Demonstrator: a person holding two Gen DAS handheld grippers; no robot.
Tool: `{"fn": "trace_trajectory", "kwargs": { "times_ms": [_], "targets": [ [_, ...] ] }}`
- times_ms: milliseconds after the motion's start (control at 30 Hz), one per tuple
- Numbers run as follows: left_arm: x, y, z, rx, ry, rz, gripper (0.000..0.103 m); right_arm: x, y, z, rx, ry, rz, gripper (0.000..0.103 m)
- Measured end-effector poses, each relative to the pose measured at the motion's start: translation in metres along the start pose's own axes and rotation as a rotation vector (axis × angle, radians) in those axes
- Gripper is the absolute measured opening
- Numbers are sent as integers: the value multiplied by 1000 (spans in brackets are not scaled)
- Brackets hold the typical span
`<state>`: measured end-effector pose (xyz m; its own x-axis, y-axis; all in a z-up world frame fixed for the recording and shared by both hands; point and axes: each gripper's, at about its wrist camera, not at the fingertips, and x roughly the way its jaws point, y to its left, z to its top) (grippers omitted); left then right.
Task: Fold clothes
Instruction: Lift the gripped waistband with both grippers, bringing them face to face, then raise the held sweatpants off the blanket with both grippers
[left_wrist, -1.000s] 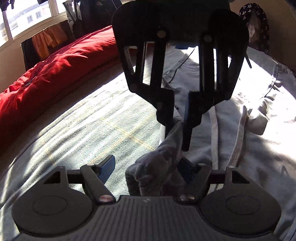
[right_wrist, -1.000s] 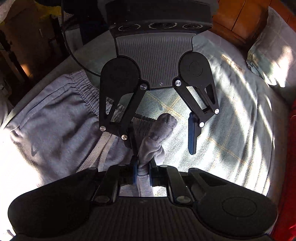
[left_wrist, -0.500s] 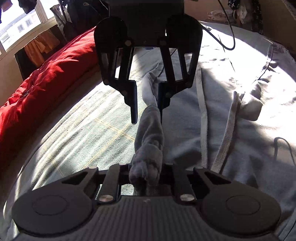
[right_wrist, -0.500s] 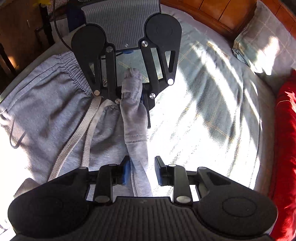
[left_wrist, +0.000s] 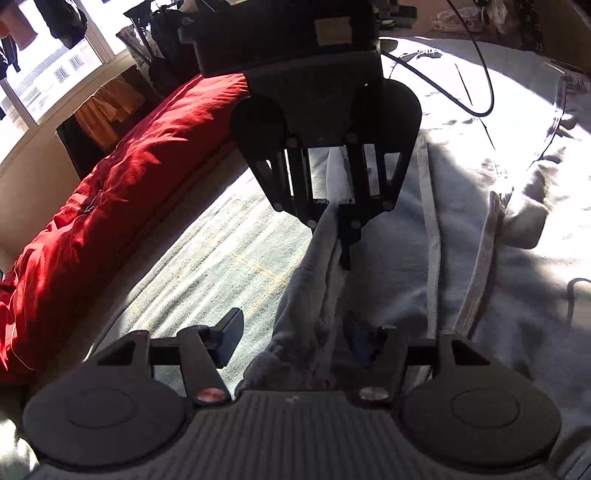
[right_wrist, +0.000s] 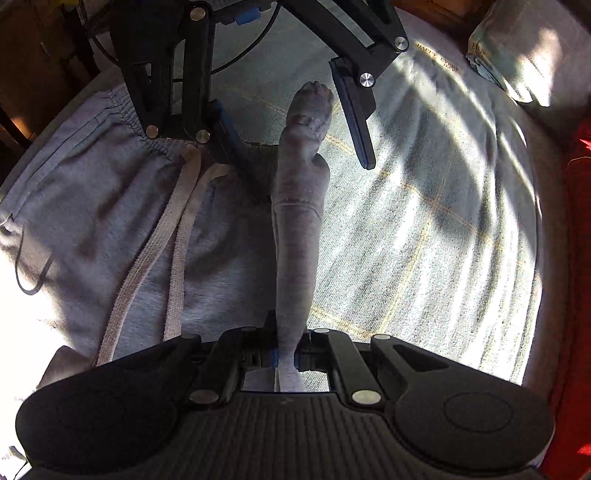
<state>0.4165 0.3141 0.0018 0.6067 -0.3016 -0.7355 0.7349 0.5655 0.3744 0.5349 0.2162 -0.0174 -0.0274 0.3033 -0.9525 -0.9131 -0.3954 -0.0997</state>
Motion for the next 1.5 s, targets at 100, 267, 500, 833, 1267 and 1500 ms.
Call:
{"fn": "trace_trajectory", "kwargs": {
  "times_ms": [100,267,500,833,1267,1500],
  "targets": [
    [9,-4,15,59,-2,-11,64,-1,4,2,-9,0,-4,8],
    [48,-16,38,82,72,-48,63,-2,11,4,-27,4,-13,8],
    [58,-22,39,22,139,-88,5,-2,17,-7,18,-17,-38,15],
    [42,-17,40,-4,118,-70,6,3,-4,-86,171,110,16,20],
    [41,-15,40,-38,142,-46,6,-26,3,-173,348,270,-32,20],
    [41,-17,40,-49,172,-16,6,-43,26,-188,447,278,-100,3]
  ]
}}
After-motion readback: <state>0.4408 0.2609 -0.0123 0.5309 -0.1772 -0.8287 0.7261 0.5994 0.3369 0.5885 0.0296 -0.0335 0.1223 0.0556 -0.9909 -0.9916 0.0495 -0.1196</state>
